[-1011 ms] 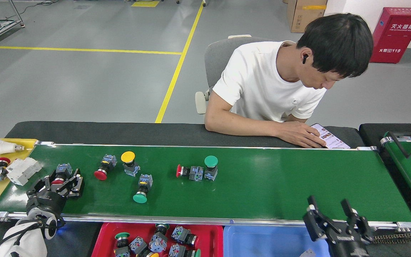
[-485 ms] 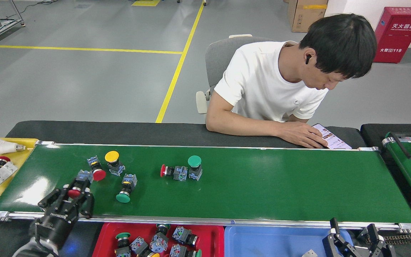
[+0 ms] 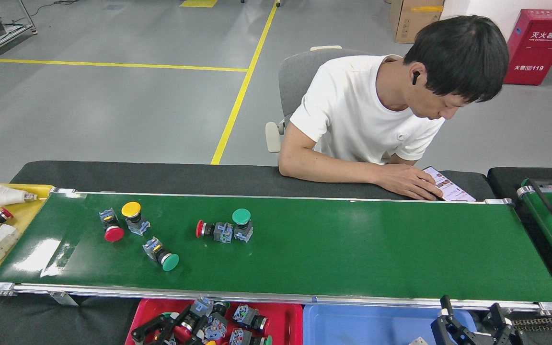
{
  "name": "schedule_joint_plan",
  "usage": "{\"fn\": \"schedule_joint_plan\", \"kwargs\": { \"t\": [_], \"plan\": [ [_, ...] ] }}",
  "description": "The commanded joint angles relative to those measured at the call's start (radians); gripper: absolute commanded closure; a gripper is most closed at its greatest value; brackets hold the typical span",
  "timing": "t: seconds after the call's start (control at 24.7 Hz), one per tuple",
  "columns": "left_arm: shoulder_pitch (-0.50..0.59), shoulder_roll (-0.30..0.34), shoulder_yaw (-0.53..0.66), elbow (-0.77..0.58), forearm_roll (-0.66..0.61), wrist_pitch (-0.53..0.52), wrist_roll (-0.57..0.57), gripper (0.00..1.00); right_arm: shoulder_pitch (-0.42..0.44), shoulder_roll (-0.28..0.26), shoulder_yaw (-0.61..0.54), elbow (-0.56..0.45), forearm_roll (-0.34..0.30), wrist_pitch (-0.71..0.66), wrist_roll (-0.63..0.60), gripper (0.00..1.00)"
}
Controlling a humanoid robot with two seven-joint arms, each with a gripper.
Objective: Pick switch part from conveyor to tray
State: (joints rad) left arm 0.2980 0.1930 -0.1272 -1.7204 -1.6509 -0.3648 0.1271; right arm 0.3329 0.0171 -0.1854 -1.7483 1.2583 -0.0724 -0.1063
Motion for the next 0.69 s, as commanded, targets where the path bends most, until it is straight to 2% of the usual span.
{"fn": "schedule_joint_plan", "kwargs": {
  "t": [0.0, 0.08, 0.2, 0.36, 0.53, 0.65],
  "plan": [
    [-0.002, -0.017, 0.011, -0.015, 0.000, 0.012, 0.009, 0.37, -0.008, -0.005, -0.002, -0.011, 0.001, -0.009, 0.000, 0.00],
    [-0.002, -0.032, 0.044, -0.016, 0.006, 0.001, 0.011, 0.00, -0.011, -0.003, -0.002, -0.010, 0.001, -0.006, 0.000, 0.00],
    [-0.002, -0.044, 0.097, -0.021, 0.034, 0.001, 0.011, 0.00, -0.015, -0.003, -0.003, -0.004, 0.001, -0.003, 0.005, 0.00],
    [0.007, -0.050, 0.230, -0.018, 0.160, 0.013, -0.009, 0.00, -0.023, -0.005, -0.003, 0.006, 0.000, -0.003, 0.005, 0.00],
    [0.007, -0.084, 0.393, 0.002, 0.243, 0.003, -0.095, 0.00, -0.029, -0.005, -0.002, 0.013, 0.000, -0.004, 0.007, 0.00],
    [0.003, -0.079, 0.425, 0.012, 0.269, 0.003, -0.107, 0.00, -0.037, -0.005, -0.003, 0.013, 0.000, -0.003, 0.007, 0.00]
  ]
}}
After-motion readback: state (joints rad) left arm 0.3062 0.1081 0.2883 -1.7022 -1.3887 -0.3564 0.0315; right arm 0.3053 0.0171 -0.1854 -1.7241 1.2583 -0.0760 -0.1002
